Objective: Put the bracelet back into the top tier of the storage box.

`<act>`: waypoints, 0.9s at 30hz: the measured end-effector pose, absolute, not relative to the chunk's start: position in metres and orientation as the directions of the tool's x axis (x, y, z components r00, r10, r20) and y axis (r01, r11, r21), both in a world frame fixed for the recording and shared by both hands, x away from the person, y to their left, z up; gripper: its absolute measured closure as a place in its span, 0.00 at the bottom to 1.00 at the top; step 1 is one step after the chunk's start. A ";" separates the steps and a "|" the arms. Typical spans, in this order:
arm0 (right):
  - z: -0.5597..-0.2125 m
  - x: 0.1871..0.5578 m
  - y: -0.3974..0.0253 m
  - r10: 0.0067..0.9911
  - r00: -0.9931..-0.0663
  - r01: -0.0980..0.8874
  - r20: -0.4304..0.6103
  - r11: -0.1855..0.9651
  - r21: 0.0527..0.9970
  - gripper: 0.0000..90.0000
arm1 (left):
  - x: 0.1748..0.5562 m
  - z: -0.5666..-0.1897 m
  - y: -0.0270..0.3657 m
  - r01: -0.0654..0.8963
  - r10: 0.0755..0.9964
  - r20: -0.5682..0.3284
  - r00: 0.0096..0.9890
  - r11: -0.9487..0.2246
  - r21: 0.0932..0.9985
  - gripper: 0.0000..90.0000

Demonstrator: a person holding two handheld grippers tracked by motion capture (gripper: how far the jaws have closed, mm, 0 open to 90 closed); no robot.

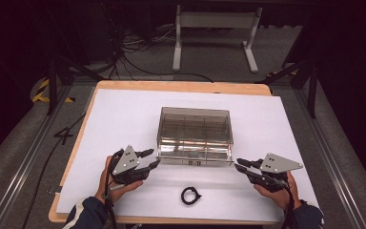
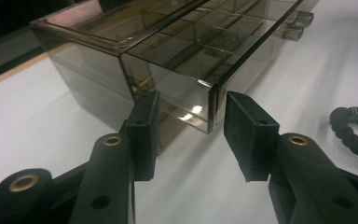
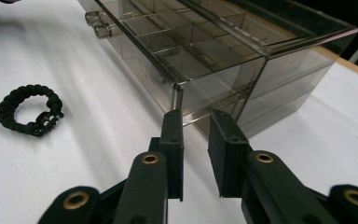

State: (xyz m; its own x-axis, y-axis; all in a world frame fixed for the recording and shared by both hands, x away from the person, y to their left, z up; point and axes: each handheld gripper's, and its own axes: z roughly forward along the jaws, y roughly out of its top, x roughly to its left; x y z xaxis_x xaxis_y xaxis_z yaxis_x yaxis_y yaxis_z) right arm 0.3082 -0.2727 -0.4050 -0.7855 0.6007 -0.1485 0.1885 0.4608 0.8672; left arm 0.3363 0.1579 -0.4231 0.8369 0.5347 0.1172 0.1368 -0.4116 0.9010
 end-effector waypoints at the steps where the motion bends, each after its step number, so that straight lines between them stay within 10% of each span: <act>1: -0.406 0.309 -0.271 0.591 -0.793 0.183 -0.148 0.463 0.867 0.84 | 0.337 -0.423 0.157 0.135 0.528 0.118 0.841 -0.417 0.899 0.63; 27: -0.400 0.295 -0.270 0.527 -0.837 0.140 -0.146 0.466 0.874 0.93 | 0.309 -0.425 0.176 0.120 0.481 0.136 0.866 -0.465 0.877 0.76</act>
